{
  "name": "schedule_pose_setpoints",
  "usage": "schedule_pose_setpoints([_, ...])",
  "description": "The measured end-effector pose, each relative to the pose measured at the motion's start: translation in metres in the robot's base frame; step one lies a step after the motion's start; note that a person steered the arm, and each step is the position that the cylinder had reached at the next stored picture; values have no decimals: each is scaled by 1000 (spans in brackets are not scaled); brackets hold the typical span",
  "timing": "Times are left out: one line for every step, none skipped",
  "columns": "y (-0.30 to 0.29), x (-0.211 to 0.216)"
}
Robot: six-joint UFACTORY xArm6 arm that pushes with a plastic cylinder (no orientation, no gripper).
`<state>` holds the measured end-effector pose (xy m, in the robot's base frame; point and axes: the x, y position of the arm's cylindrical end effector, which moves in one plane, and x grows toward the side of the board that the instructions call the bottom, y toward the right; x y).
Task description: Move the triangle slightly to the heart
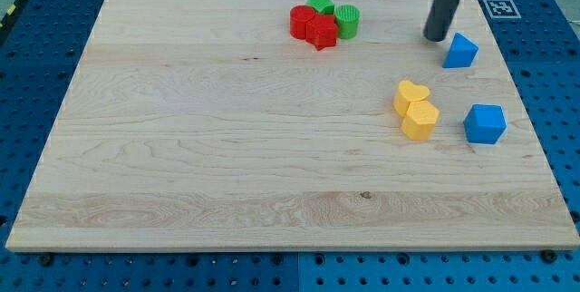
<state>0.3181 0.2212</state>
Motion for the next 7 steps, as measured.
schedule_pose_setpoints([33,6])
schedule_pose_setpoints([38,27])
schedule_pose_setpoints([33,29])
schedule_pose_setpoints([33,24])
schedule_pose_setpoints([32,24])
schedule_pose_setpoints([32,28])
schedule_pose_setpoints([32,38])
